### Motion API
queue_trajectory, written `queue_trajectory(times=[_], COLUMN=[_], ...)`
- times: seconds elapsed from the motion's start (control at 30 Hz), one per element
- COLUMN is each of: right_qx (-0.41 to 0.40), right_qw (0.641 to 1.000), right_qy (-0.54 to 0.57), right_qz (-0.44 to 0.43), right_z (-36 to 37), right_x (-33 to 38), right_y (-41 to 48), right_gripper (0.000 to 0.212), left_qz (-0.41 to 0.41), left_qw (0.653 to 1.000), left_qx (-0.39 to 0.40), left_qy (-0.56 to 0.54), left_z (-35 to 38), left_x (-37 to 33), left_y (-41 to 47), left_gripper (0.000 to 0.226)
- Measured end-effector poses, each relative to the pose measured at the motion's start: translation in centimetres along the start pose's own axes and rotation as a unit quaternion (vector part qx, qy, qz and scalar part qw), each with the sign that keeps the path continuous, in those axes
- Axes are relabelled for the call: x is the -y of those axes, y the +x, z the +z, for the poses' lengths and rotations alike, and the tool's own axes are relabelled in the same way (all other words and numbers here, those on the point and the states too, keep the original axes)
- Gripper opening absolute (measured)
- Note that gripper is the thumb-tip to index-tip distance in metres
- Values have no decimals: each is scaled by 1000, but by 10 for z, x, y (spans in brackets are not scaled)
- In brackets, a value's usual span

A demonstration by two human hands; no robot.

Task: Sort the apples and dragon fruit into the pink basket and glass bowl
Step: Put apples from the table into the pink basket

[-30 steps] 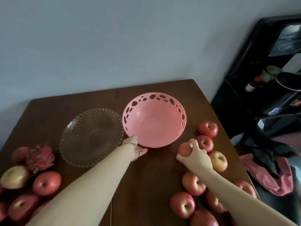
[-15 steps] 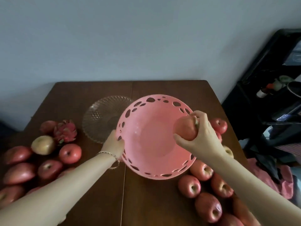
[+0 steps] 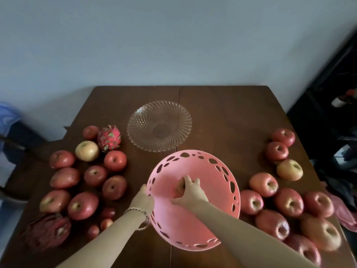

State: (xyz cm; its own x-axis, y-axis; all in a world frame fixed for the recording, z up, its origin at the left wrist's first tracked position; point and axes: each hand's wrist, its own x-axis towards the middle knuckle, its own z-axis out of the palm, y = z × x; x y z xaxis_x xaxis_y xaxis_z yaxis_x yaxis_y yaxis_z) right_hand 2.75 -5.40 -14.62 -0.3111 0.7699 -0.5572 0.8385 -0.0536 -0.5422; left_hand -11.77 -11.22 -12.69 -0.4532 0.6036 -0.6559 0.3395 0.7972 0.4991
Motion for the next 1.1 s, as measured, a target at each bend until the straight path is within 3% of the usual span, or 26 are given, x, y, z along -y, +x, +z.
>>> queue_trajectory(times=[0.1, 0.17, 0.27, 0.33, 0.4, 0.5, 0.53, 0.6, 0.67, 0.77, 0.97, 1.1], right_qx=[-28, -24, 22, 9, -71, -183, -169, -66, 21, 40, -68, -157], right_qw=[998, 998, 998, 998, 992, 979, 981, 966, 930, 902, 924, 964], right_qy=[46, 54, 56, 23, -2, -33, -83, -249, -366, -428, -376, -209], right_qz=[-17, -25, -21, -56, -105, -84, -48, 7, -1, -25, -12, -49], right_z=[13, 14, -1, -25, -58, -111, -123, -129, -116, -96, -114, -141], right_x=[-1, -2, -8, -18, -33, -66, -79, -102, -117, -126, -106, -73], right_y=[1, 3, -2, -11, -22, -35, -38, -43, -45, -40, -49, -61], right_gripper=[67, 78, 95, 80, 62, 62, 64, 68, 73, 76, 74, 77], left_qz=[-11, 27, 259, 340, 316, 282, 274, 251, 228, 191, 157, 150], left_qw=[999, 988, 905, 881, 889, 873, 871, 872, 880, 894, 920, 936], left_qx=[10, -11, -143, -91, 7, 51, 55, 64, 62, 62, 26, 26], left_qy=[44, 149, 306, 317, 331, 395, 403, 415, 412, 400, 357, 317], left_z=[4, 6, 17, 24, 32, 45, 48, 53, 55, 56, 57, 58], left_x=[1, -3, -8, -20, -31, -42, -45, -52, -58, -63, -57, -56], left_y=[-4, -16, -18, -16, -11, 3, 5, 9, 12, 15, 23, 24], left_gripper=[48, 57, 80, 77, 72, 71, 70, 68, 68, 69, 69, 73])
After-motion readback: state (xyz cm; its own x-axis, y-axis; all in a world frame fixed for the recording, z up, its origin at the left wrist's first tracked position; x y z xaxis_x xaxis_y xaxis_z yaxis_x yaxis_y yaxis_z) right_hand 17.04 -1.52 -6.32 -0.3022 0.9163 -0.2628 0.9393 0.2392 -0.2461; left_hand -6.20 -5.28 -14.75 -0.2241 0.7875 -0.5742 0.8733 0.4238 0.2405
